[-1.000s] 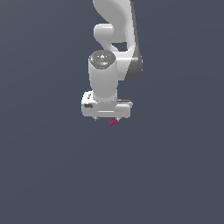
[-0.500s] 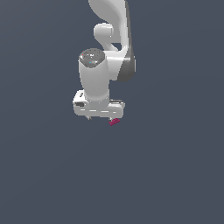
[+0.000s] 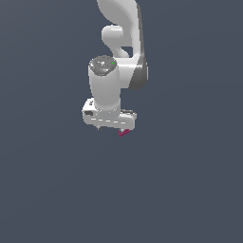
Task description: Pick up the object and move it to a goal position.
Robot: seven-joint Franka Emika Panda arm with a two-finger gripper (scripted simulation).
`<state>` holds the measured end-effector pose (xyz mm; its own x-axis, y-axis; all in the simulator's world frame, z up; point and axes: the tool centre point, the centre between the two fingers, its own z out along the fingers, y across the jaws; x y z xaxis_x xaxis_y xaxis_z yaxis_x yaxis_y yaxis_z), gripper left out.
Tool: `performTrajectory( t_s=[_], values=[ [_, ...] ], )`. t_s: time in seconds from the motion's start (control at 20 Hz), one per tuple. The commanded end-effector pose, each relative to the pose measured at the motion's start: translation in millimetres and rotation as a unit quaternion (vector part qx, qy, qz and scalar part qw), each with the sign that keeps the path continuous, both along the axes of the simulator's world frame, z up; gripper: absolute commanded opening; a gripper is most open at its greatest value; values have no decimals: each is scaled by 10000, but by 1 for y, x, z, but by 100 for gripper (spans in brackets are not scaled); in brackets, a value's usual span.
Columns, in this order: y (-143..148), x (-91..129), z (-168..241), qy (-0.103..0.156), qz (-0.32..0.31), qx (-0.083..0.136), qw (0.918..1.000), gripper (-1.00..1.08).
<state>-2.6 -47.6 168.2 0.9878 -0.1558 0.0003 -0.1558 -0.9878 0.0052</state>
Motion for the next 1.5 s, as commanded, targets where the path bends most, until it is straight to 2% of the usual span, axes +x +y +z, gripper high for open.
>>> performTrajectory(
  t_s=[0.0,0.35,0.7,1.05,1.45],
  values=[
    [3,-3,-5,1,-170,9,9999,100],
    [16,-15,-24,1,-876,38,9962,100],
    [30,-33,-47,5,-1749,59,9846,100],
    [41,-52,-68,7,-2618,63,9651,100],
    [52,-74,-90,2,-3554,49,9347,100]
  ],
)
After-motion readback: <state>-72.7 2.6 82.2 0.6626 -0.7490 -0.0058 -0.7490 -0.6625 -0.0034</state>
